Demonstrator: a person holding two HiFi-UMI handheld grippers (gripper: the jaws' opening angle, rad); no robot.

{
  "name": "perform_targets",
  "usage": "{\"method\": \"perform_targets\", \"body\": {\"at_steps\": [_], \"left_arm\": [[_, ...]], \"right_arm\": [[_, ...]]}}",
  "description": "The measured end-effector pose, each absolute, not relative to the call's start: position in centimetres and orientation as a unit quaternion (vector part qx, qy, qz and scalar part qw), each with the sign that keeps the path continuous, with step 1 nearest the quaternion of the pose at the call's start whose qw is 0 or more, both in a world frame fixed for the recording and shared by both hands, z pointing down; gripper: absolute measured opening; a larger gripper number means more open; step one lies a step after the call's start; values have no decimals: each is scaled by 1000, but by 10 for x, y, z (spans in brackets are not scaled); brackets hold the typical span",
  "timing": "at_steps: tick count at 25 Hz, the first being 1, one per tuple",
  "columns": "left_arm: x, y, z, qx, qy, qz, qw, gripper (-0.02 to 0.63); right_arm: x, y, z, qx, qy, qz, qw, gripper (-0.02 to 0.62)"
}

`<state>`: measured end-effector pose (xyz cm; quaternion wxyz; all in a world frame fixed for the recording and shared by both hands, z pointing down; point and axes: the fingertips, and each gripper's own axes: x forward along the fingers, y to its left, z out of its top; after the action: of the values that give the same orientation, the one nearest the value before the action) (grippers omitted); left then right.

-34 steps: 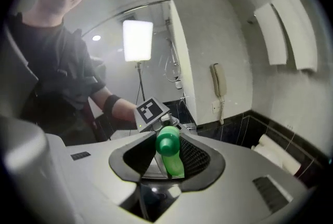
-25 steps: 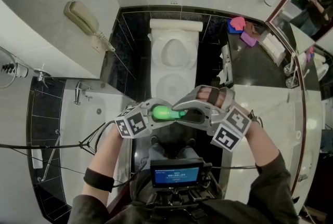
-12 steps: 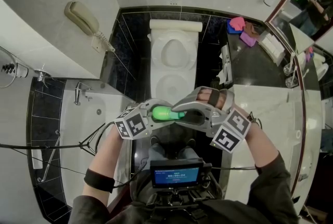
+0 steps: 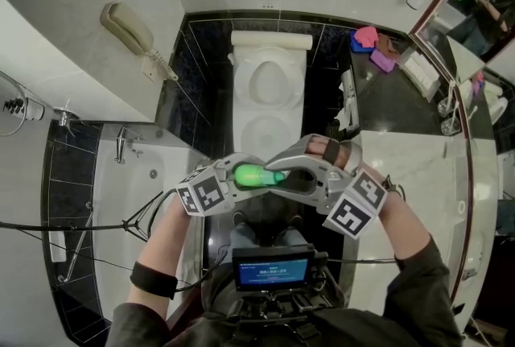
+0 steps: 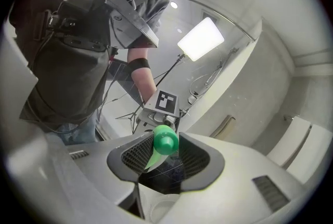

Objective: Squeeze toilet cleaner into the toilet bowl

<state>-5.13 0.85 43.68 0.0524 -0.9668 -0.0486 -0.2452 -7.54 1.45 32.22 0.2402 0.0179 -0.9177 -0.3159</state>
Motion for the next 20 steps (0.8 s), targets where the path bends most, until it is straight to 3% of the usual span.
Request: {"method": "perform_targets", "body": {"at_steps": [7,11,14,20], "left_arm": [[-49,4,435,-968,-38,-242,58,181],[-51,-4,436,-969,-17,-240,62,181],[-51,-10,435,-969,-4,-239,66,181],[-51,-15,437,-967,4,-246,71,181]], "right_arm": [[-78,10,314,26,-944,-246,217,227],[-76,-12,286,65,-987,-40,141,225],[-69,-25,301,67,-983,107,131,225],[-68,-28,318,57,-956,262,121,221]]}}
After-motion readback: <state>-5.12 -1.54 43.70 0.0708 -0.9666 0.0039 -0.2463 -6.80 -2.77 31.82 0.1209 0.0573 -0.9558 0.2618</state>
